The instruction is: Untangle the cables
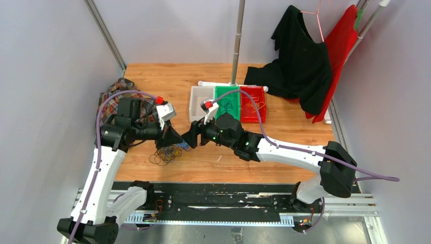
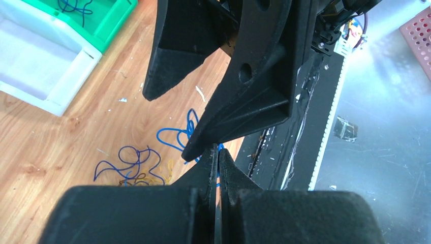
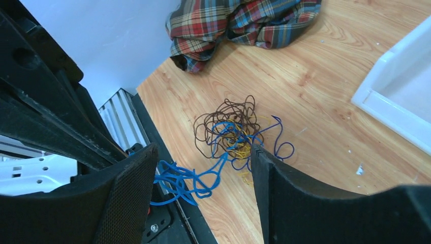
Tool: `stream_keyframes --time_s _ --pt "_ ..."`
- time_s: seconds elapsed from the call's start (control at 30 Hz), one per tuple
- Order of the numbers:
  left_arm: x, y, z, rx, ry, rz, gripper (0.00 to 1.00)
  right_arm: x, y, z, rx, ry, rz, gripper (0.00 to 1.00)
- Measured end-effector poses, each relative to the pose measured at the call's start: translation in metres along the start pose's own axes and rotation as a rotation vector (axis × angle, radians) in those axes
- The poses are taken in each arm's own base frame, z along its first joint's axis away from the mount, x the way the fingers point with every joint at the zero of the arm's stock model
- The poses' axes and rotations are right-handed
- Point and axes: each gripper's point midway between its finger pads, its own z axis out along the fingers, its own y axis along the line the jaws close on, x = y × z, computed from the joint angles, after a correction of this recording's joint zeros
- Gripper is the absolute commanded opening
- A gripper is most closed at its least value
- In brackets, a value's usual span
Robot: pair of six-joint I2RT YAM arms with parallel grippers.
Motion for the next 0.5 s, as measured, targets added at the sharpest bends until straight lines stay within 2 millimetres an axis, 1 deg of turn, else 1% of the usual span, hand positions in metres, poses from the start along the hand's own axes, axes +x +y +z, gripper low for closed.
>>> stream_keyframes --time_s 0.2,0.27,0.33,0.5 --pt "-0.011 -0.002 -0.004 -0.003 -0.019 0.014 0.01 0.000 0.008 0.002 -0.046 -0.011 0.023 0.66" --pt "-0.015 -0.003 -0.006 -0.008 -0.026 0.025 0.00 0.004 0.009 0.003 -0.058 -0.007 0.034 0.63" --pt "-0.020 -0.003 -0.008 -0.012 -0.035 0.036 0.01 0.012 0.007 0.002 -0.063 0.003 0.049 0.59" --pt "-0.034 -0.006 -0.014 -0.020 -0.059 0.057 0.01 0.033 -0.003 0.000 -0.038 0.037 0.080 0.56"
